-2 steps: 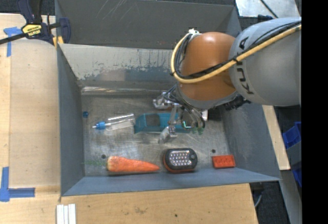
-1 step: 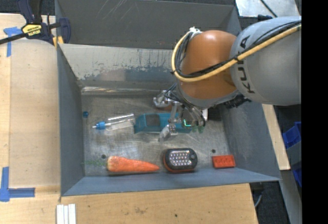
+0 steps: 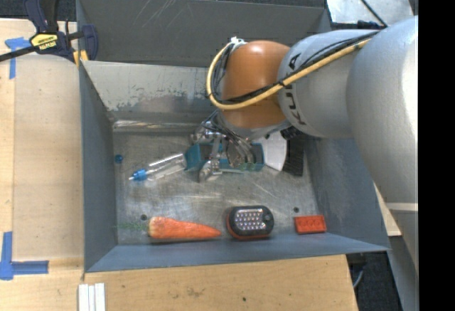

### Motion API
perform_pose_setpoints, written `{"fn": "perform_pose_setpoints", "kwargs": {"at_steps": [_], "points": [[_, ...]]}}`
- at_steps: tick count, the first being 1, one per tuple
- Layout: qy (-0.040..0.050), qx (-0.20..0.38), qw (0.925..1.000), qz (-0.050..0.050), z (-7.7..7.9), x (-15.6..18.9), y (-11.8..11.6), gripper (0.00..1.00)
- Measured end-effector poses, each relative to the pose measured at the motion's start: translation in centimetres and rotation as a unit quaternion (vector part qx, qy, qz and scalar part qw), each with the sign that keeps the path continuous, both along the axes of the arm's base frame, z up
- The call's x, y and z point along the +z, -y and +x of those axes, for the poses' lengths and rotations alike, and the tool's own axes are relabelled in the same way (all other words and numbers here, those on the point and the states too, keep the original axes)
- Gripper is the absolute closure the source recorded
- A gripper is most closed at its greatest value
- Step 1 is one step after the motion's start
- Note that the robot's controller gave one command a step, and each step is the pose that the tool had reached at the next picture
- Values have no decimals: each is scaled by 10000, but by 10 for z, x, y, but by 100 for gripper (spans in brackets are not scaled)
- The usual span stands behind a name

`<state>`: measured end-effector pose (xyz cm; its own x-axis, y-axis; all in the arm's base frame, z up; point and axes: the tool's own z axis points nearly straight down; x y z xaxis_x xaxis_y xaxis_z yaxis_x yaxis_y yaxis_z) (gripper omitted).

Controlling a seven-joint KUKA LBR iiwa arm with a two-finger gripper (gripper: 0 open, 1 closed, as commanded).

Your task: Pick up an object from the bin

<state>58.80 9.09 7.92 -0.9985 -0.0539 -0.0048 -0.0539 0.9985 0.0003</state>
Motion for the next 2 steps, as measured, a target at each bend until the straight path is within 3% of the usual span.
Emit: {"fn": "perform_pose_setpoints", "kwargs": {"at_steps": [1, 2], "points": [[0, -2, 10000, 1, 0, 0, 0, 100], [5, 539, 9985, -9, 7, 178, 13, 100]]}}
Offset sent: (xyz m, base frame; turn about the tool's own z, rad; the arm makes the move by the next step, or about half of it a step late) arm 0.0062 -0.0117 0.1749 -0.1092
